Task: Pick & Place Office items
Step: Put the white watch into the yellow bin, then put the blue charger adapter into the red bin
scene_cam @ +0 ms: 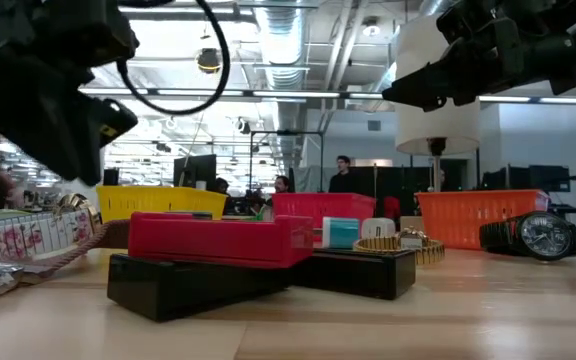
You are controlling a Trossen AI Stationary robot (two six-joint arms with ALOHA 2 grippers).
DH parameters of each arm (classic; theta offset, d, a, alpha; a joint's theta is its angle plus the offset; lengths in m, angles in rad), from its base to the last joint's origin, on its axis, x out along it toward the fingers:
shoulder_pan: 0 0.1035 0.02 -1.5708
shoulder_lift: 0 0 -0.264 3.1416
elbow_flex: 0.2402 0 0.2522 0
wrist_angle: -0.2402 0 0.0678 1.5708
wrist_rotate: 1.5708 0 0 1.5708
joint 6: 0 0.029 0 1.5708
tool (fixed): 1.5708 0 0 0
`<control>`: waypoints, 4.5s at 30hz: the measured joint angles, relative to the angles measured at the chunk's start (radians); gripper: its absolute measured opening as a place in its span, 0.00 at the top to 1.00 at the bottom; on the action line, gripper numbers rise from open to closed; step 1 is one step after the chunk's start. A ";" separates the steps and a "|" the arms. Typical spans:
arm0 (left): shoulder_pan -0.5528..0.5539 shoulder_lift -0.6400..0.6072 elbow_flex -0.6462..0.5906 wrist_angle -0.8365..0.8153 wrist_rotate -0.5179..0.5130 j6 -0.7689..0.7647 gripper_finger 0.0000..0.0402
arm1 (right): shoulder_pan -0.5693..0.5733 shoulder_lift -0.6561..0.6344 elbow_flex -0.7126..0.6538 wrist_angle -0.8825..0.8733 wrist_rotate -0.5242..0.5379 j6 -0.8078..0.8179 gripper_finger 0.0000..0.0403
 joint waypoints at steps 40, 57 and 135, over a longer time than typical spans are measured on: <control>0.345 -0.246 0.000 0.017 -0.334 0.259 0.92 | 0.001 0.000 0.000 0.008 0.000 -0.041 0.57; 0.539 -0.056 0.000 -0.040 -0.222 0.363 0.91 | 0.002 0.000 -0.001 -0.004 -0.004 0.018 0.57; 0.558 -0.313 -0.001 0.029 -0.230 0.284 0.66 | 0.127 0.905 0.839 -0.910 0.016 0.108 0.47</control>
